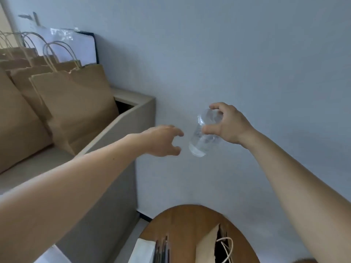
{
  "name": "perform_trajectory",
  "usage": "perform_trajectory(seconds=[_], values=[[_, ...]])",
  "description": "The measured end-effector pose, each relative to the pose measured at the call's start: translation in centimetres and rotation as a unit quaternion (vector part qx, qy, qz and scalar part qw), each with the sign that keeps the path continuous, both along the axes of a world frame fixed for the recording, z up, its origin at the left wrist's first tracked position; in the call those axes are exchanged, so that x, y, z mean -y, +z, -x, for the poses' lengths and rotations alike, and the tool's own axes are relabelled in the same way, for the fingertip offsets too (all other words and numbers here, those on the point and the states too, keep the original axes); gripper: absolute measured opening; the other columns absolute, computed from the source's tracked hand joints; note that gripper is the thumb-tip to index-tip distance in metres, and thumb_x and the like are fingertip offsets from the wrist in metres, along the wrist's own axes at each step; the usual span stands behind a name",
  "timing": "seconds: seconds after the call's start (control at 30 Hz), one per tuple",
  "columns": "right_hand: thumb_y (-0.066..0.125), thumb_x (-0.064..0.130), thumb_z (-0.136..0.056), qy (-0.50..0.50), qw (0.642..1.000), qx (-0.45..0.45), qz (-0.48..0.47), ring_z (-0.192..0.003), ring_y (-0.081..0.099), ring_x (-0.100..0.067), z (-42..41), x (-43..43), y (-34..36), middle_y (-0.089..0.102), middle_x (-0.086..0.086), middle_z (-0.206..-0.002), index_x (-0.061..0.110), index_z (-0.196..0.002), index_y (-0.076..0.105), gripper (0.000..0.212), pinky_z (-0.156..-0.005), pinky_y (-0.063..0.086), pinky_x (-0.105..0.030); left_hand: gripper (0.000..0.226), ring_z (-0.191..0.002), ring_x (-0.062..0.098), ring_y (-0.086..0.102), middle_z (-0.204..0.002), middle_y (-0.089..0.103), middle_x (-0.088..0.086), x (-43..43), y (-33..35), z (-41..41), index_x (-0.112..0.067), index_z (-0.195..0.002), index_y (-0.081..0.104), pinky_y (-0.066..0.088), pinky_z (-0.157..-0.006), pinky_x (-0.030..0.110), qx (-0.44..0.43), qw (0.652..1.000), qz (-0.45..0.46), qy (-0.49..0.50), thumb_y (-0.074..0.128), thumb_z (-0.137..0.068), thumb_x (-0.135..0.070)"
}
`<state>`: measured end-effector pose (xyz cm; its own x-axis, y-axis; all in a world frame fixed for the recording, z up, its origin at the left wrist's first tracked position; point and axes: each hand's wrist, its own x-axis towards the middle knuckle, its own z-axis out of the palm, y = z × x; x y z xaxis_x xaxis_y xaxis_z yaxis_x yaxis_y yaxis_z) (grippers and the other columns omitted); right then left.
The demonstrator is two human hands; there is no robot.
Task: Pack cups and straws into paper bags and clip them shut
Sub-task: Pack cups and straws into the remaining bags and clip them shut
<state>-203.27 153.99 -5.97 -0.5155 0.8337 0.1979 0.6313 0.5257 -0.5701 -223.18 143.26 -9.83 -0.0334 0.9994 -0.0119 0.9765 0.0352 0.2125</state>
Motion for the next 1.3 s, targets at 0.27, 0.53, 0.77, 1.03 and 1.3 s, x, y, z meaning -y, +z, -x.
perform_trajectory(seconds=[0.27, 0.53, 0.77, 1.03, 1.3], values=[[0.077, 0.056, -0.057, -0.045, 0.987, 0.101, 0.114, -0.124, 0.045, -0.021, -12.3, -0.2, -14.9, 0.042, 0.003, -0.137, 0.037, -0.139, 0.040, 0.092, -0.089, 0.042, -0.034, 0.070, -0.132, 0.022, 0.044, -0.148, 0.043, -0.001, -0.9, -14.2, -11.5, -0.025, -0.149, 0.035, 0.040, -0.107, 0.038, 0.041, 0.985, 0.167, -0.032, 0.065, -0.088, -0.042], [0.076, 0.056, -0.058, -0.043, 0.980, 0.107, 0.163, -0.124, 0.044, -0.022, -15.3, 1.2, -22.4, 0.042, 0.003, -0.136, 0.035, -0.139, 0.040, 0.091, -0.089, 0.040, -0.033, 0.090, -0.114, 0.027, 0.057, -0.133, 0.056, 0.004, 3.4, -25.3, -18.4, -0.018, -0.143, 0.035, 0.050, -0.096, 0.043, 0.081, 0.939, 0.334, -0.006, 0.074, -0.072, -0.057], [0.076, 0.058, -0.058, -0.059, 0.981, 0.056, 0.177, -0.122, 0.047, -0.022, -14.5, 3.0, -23.9, 0.043, 0.003, -0.136, 0.033, -0.139, 0.042, 0.091, -0.093, 0.046, -0.036, 0.035, -0.086, 0.024, 0.065, -0.097, 0.064, 0.004, 3.9, -29.4, -20.5, -0.015, -0.115, 0.050, 0.058, -0.081, 0.044, 0.159, 0.940, 0.270, 0.131, 0.048, -0.093, -0.042], [0.079, 0.057, -0.060, -0.038, 0.968, 0.127, 0.214, -0.123, 0.046, -0.021, -16.7, 4.0, -24.4, 0.041, 0.004, -0.137, 0.035, -0.141, 0.039, 0.093, -0.096, 0.046, -0.038, 0.013, -0.062, 0.017, 0.072, -0.077, 0.069, 0.006, 3.8, -30.8, -18.7, -0.016, -0.098, 0.051, 0.061, -0.065, 0.031, 0.259, 0.907, 0.261, 0.208, 0.041, -0.099, -0.024], [0.066, 0.066, -0.058, 0.162, 0.906, 0.383, 0.081, -0.117, 0.043, -0.027, -15.8, 7.2, -28.3, 0.040, -0.002, -0.134, 0.030, -0.138, 0.032, 0.094, -0.077, 0.043, -0.033, 0.013, -0.067, 0.016, 0.072, -0.083, 0.068, 0.005, 3.6, -31.0, -18.7, -0.016, -0.104, 0.051, 0.062, -0.069, 0.031, 0.272, 0.903, 0.267, 0.200, 0.045, -0.101, -0.027]])
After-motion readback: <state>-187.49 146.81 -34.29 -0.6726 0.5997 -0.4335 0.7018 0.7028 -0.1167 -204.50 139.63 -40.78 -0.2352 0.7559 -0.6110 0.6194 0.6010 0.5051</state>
